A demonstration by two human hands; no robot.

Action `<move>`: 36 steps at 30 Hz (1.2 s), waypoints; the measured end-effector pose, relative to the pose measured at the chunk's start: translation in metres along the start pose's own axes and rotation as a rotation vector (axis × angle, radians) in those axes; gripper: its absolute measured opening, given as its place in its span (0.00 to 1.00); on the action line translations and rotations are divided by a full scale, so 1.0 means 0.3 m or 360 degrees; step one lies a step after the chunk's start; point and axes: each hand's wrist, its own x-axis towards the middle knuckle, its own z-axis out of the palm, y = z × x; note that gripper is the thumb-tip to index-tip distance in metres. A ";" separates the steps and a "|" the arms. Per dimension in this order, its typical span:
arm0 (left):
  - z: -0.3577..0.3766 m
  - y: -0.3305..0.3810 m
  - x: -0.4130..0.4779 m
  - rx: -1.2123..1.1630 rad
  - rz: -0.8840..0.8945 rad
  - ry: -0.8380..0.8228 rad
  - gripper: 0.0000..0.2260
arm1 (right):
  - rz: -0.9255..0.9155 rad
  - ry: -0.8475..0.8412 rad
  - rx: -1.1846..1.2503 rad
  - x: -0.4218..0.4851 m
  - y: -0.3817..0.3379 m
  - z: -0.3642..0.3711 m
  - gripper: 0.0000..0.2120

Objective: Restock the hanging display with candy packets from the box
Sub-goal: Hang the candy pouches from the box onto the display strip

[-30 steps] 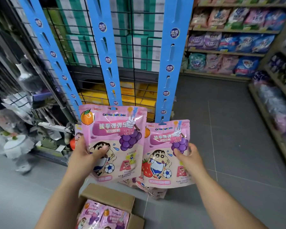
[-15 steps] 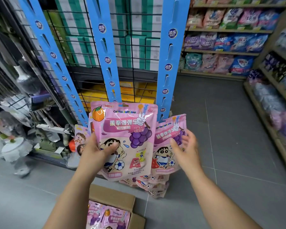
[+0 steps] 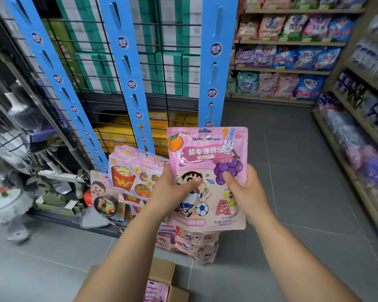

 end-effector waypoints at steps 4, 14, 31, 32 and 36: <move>0.026 0.001 0.017 0.0066 -0.0039 -0.0013 0.20 | 0.0050 0.0035 -0.0025 0.016 0.010 -0.015 0.11; 0.050 -0.018 0.037 0.0170 -0.0092 -0.0025 0.19 | 0.0138 0.0014 -0.0073 0.030 0.024 -0.023 0.09; 0.067 -0.128 0.028 0.0205 -0.0100 0.0126 0.27 | 0.0029 0.0325 -0.0574 -0.021 0.085 0.004 0.33; 0.061 -0.127 0.023 0.0218 -0.0092 0.0208 0.27 | -0.0044 0.0338 -0.0571 -0.027 0.075 0.006 0.27; 0.027 -0.140 0.002 0.0369 -0.0133 0.0533 0.18 | -0.0075 0.0051 -0.0343 -0.042 0.044 0.036 0.04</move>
